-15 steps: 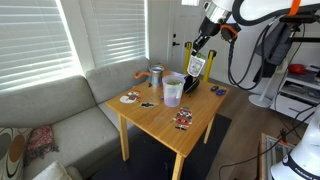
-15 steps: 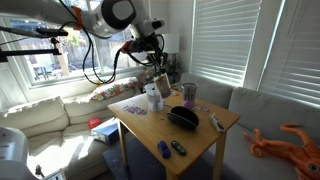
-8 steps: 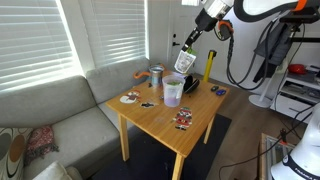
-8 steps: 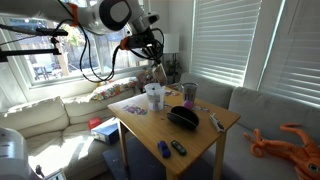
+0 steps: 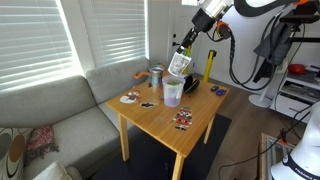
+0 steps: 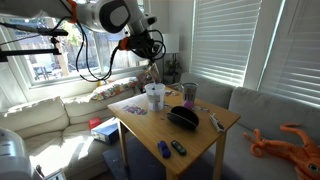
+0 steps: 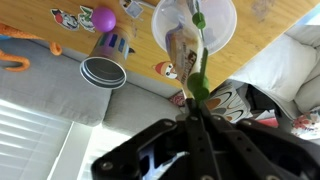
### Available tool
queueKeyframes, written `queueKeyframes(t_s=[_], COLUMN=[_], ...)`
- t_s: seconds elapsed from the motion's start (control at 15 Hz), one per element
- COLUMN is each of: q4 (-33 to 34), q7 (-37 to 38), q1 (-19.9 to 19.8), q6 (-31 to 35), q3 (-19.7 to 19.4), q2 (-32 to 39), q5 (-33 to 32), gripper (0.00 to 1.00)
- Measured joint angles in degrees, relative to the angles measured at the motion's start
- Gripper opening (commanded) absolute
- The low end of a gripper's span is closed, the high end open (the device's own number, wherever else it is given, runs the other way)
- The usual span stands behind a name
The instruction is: Pick up the two pouch sachet and put them in the frost cold cup one at a time
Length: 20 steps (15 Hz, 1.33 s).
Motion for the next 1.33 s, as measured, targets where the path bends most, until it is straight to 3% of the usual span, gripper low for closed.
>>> queueKeyframes(t_s=[0.53, 1.33], q4=[-0.3, -0.5], q7=[-6.9, -10.7], q1=[0.2, 0.2], q6=[0.0, 0.1], q3=[-1.4, -1.9], q2=[1.7, 3.5], q5=[3.7, 5.7], gripper=[0.0, 0.0])
